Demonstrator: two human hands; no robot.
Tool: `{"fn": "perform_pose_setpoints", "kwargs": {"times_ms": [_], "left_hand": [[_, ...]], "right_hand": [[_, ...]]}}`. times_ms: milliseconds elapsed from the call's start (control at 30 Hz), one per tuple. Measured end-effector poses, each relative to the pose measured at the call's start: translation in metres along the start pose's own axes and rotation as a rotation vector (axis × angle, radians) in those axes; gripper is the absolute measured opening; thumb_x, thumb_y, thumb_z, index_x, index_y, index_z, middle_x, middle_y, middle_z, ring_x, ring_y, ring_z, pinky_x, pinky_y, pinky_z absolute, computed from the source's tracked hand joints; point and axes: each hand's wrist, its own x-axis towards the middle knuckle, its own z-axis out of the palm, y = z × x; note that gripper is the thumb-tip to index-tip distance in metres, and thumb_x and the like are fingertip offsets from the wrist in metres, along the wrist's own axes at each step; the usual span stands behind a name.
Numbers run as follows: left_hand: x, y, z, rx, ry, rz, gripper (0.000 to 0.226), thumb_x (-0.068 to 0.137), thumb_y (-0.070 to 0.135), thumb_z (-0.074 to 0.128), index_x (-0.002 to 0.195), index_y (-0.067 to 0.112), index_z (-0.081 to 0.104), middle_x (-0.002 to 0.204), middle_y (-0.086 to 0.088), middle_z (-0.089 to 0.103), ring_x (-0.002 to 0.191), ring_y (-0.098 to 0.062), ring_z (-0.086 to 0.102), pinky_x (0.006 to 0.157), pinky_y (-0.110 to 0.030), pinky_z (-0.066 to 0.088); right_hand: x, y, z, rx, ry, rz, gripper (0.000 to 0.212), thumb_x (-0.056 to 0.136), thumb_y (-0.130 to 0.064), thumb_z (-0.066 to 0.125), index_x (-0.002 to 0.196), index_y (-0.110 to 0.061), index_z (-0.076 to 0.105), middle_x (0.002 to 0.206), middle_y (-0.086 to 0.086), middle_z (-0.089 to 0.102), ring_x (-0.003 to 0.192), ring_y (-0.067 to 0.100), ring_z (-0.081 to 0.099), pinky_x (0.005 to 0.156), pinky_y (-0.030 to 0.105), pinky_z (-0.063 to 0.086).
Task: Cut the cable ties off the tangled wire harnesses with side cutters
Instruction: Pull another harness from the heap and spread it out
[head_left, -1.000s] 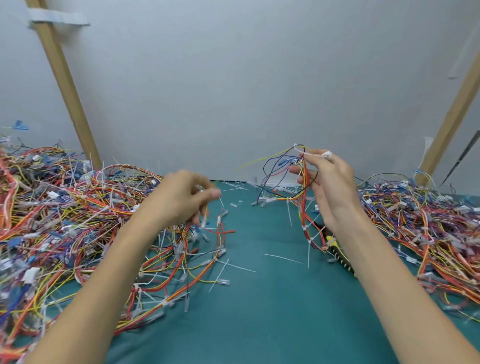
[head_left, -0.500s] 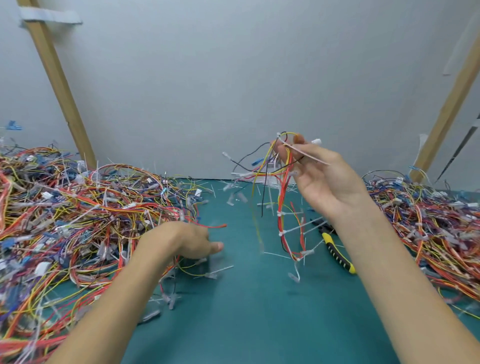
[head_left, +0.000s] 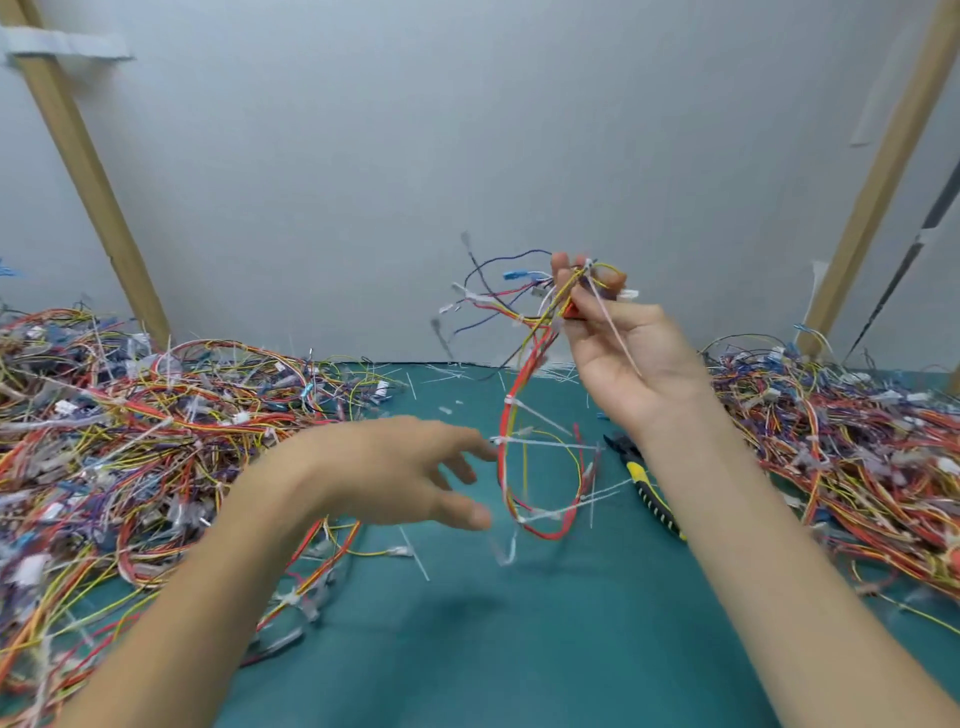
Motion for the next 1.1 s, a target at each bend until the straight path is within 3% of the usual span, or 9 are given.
{"fn": "perform_pose_setpoints", "kwargs": {"times_ms": [67, 133, 267, 400, 567, 700, 833, 967, 1100], "left_hand": [[0.010, 0.008, 0.012, -0.280, -0.058, 0.149, 0.061, 0.088, 0.043, 0.066, 0.143, 0.033, 0.041, 0.139, 0.023, 0.050, 0.121, 0.008, 0.052, 0.106, -0.021, 0.043], [0.022, 0.008, 0.025, -0.456, -0.060, 0.209, 0.040, 0.095, 0.027, 0.060, 0.134, 0.021, 0.054, 0.135, 0.015, 0.058, 0.119, 0.006, 0.054, 0.104, -0.019, 0.043], [0.032, -0.016, 0.032, -0.614, -0.110, 0.213, 0.024, 0.100, 0.026, 0.049, 0.109, 0.011, 0.066, 0.108, -0.001, 0.072, 0.099, -0.009, 0.065, 0.100, -0.032, 0.050], [0.025, -0.030, 0.020, -0.808, -0.186, 0.268, 0.024, 0.099, 0.027, 0.046, 0.096, 0.011, 0.064, 0.097, -0.007, 0.072, 0.083, -0.017, 0.067, 0.079, -0.023, 0.053], [0.023, -0.012, 0.026, -0.922, -0.477, 0.344, 0.021, 0.103, 0.022, 0.042, 0.110, 0.010, 0.057, 0.085, -0.011, 0.070, 0.071, -0.019, 0.073, 0.067, -0.020, 0.054], [0.033, -0.001, 0.043, -0.780, -0.559, 0.282, 0.026, 0.106, 0.023, 0.037, 0.112, 0.017, 0.061, 0.090, -0.013, 0.070, 0.074, -0.019, 0.073, 0.071, -0.024, 0.056], [0.040, -0.022, 0.040, -0.393, -0.219, -0.021, 0.027, 0.106, 0.024, 0.038, 0.107, 0.007, 0.059, 0.102, -0.020, 0.072, 0.085, -0.029, 0.072, 0.072, -0.026, 0.055], [0.037, -0.031, 0.021, -0.452, 0.137, -0.038, 0.027, 0.103, 0.016, 0.044, 0.084, 0.011, 0.063, 0.059, 0.005, 0.064, 0.052, -0.009, 0.061, 0.053, -0.021, 0.052], [0.046, -0.025, 0.017, -0.432, 0.824, -0.013, 0.029, 0.097, 0.031, 0.052, 0.075, 0.020, 0.066, 0.050, 0.011, 0.054, 0.045, -0.002, 0.047, 0.048, -0.018, 0.037]], "right_hand": [[0.003, 0.001, -0.004, 0.028, 0.022, -0.018, 0.035, 0.089, 0.021, 0.037, 0.071, -0.007, 0.051, 0.083, 0.008, 0.061, 0.087, 0.022, 0.068, 0.078, 0.023, 0.057], [0.005, 0.001, -0.008, 0.006, 0.024, -0.024, 0.035, 0.089, 0.019, 0.038, 0.071, -0.008, 0.048, 0.085, 0.009, 0.063, 0.086, 0.019, 0.069, 0.075, 0.021, 0.056], [0.009, 0.000, -0.016, 0.017, 0.010, -0.005, 0.031, 0.089, 0.019, 0.037, 0.080, -0.009, 0.048, 0.078, 0.016, 0.071, 0.084, 0.019, 0.071, 0.085, 0.022, 0.052], [0.010, -0.008, -0.021, 0.115, -0.089, 0.069, 0.025, 0.082, 0.016, 0.044, 0.082, -0.008, 0.048, 0.106, 0.029, 0.067, 0.107, 0.027, 0.066, 0.103, 0.025, 0.045], [0.011, -0.010, -0.023, 0.012, -0.333, 0.036, 0.030, 0.078, 0.019, 0.045, 0.088, -0.009, 0.048, 0.115, 0.027, 0.065, 0.113, 0.028, 0.063, 0.092, 0.027, 0.053], [0.015, 0.010, -0.040, -0.223, -0.299, 0.014, 0.039, 0.071, 0.023, 0.045, 0.087, -0.012, 0.046, 0.117, 0.017, 0.065, 0.098, 0.022, 0.069, 0.076, 0.023, 0.055], [0.018, 0.039, -0.074, -0.304, -0.138, 0.119, 0.052, 0.075, 0.036, 0.030, 0.086, -0.013, 0.044, 0.122, 0.014, 0.059, 0.077, 0.018, 0.071, 0.063, 0.021, 0.055], [0.021, 0.057, -0.090, -0.315, -0.139, 0.169, 0.055, 0.077, 0.038, 0.027, 0.086, -0.014, 0.045, 0.122, 0.008, 0.061, 0.079, 0.020, 0.071, 0.062, 0.020, 0.052], [0.018, 0.069, -0.094, -0.425, -0.196, 0.174, 0.056, 0.074, 0.038, 0.029, 0.083, -0.015, 0.043, 0.122, 0.003, 0.065, 0.090, 0.025, 0.071, 0.078, 0.020, 0.048]]}}
